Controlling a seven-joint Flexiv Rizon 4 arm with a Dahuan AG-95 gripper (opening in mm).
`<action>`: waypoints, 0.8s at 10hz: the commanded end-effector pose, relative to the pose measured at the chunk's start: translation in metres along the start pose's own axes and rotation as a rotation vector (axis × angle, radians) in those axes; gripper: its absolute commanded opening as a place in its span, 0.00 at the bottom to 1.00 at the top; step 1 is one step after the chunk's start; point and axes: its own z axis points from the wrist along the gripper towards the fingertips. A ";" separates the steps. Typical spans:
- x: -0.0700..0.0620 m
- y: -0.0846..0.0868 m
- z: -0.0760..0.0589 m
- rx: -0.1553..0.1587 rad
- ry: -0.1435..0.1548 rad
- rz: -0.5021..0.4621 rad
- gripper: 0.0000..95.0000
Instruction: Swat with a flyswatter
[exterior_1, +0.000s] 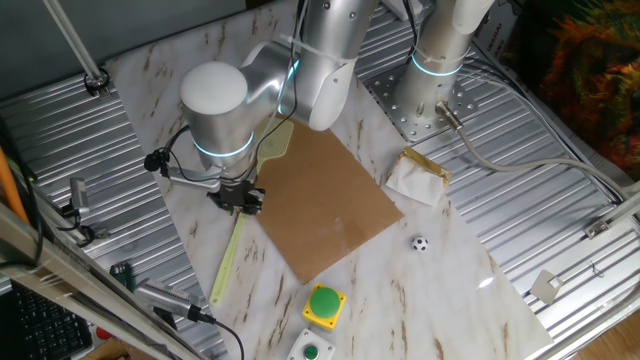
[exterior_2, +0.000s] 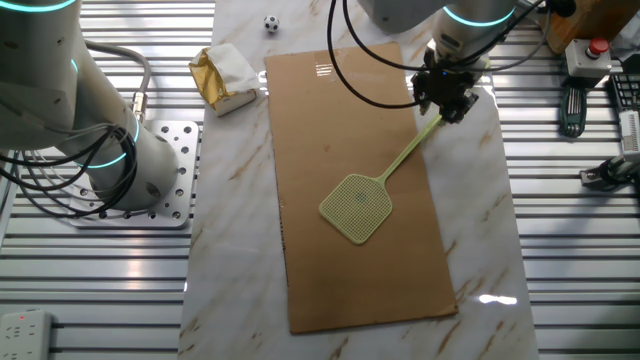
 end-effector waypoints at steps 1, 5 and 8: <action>0.000 0.000 0.000 -0.001 -0.004 0.000 0.80; -0.001 0.000 0.000 -0.001 -0.007 0.011 0.80; -0.001 0.000 0.000 -0.001 -0.007 0.011 0.80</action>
